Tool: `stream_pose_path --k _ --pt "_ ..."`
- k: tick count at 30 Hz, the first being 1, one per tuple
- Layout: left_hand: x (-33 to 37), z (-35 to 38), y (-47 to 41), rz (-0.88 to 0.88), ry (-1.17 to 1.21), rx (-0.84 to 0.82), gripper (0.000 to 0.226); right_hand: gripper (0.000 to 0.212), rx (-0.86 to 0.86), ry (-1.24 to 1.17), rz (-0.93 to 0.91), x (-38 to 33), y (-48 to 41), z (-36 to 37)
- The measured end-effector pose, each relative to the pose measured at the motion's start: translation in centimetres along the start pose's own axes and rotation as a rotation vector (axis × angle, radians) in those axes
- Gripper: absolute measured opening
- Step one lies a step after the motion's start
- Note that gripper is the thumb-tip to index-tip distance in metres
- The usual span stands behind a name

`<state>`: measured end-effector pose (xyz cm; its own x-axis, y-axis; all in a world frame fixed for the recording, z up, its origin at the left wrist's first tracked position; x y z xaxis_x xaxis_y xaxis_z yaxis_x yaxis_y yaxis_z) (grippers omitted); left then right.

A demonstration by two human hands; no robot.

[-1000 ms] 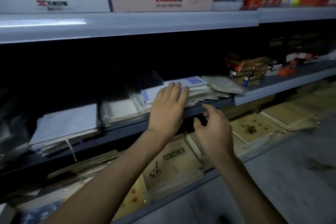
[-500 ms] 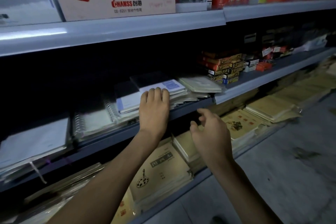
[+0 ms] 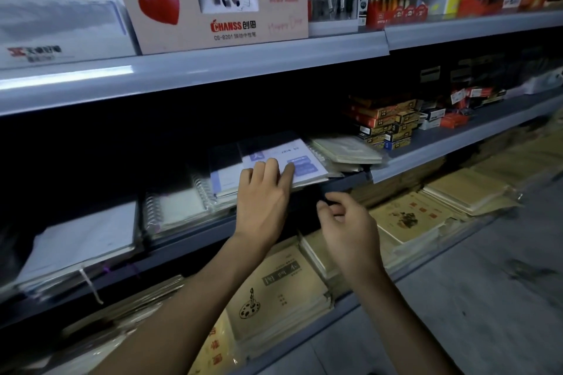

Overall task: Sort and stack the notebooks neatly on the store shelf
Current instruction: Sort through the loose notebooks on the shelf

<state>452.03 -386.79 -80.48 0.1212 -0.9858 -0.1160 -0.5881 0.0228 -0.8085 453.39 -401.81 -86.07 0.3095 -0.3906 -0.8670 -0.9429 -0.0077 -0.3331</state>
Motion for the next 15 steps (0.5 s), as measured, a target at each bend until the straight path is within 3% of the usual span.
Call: stream_pose_path --k 4,6,12,15 --pt "-1.1 -1.7 2.3 -0.004 0.094 0.045 0.050 0.014 -0.125 -0.708 0.423 1.1 0.9 2.7" --pt "-1.6 -2.5 3.7 0.009 0.142 0.059 0.052 0.019 -0.177 -0.875 0.477 0.7 1.5 3.7" --pt "-2.1 -5.1 7.7 0.027 0.219 0.062 0.050 0.030 -0.311 -0.920 0.385 -0.6 3.0 5.0" --pt "-3.2 -5.3 9.6 0.032 0.312 -0.052 0.052 0.036 -0.313 -0.864 0.380 -0.3 3.7 5.2"
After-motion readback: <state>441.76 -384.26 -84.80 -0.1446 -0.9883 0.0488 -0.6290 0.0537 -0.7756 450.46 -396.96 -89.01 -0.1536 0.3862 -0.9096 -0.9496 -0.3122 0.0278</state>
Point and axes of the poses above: each hand's wrist, its own y-axis away from the middle knuckle, its own z-axis out of the palm, x = y × z, the point moved 10 cm from there along -y, towards the middle knuckle, and after that the axes turned 8 degrees about -z, right-handed, at the moved point
